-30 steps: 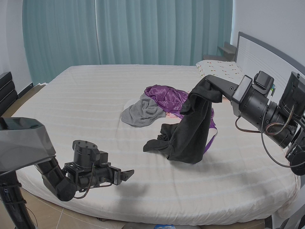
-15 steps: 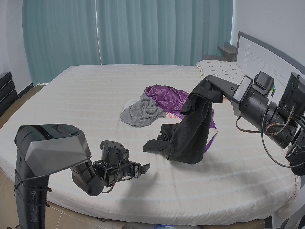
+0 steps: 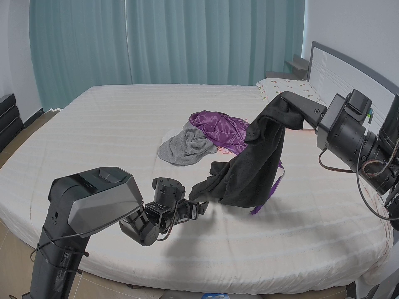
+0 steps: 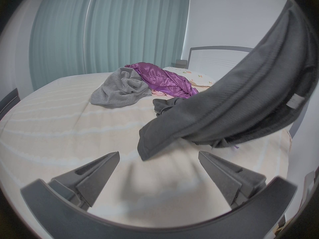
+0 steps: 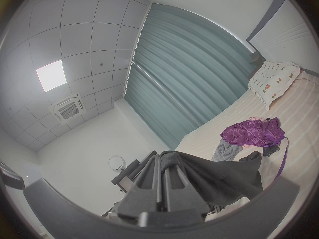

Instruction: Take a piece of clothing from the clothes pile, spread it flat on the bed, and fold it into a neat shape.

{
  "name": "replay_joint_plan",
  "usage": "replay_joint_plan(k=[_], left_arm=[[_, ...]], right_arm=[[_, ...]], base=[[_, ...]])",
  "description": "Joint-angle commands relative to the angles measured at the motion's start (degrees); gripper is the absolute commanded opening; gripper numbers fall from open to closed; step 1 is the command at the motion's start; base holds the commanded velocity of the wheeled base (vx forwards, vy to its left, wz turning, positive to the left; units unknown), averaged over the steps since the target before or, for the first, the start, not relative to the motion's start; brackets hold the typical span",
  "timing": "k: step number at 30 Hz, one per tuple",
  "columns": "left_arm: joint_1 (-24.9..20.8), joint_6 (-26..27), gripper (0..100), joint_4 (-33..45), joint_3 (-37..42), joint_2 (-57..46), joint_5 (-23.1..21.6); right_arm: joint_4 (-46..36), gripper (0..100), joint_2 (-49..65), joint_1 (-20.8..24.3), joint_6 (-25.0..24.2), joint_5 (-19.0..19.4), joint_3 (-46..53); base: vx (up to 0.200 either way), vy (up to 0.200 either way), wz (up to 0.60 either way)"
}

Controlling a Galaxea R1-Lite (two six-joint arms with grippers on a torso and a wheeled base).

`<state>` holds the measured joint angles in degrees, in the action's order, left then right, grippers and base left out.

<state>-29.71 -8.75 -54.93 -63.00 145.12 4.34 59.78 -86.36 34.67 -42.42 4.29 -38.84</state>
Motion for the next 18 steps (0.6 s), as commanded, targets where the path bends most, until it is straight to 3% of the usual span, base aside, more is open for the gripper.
replay_joint_plan(k=[1,7,8,13,18], left_arm=[[-0.1,0.1,100,2.7,-7.3,3.9,0.5],[0.0,0.1,100,5.0,-12.1,6.5,1.4],[0.0,0.1,0,5.2,-12.3,6.6,1.4],[0.5,-0.1,0,5.5,-16.3,8.2,2.6],[0.7,-0.4,0,4.7,-14.8,7.5,4.2]], right_arm=[[0.1,0,1.2,-0.1,0.1,0.1,0.6],[0.1,0,1.2,-0.1,0.1,0.1,0.5],[0.1,0,1.2,-0.1,0.1,0.1,0.5],[0.1,0,0.9,-0.5,0.1,0.1,0.6],[0.1,0,0.0,-2.7,0.0,0.7,0.7]], base=[[0.000,0.000,0.00],[0.000,0.000,0.00],[0.000,0.000,0.00],[0.000,0.000,0.00],[0.000,0.000,0.00]])
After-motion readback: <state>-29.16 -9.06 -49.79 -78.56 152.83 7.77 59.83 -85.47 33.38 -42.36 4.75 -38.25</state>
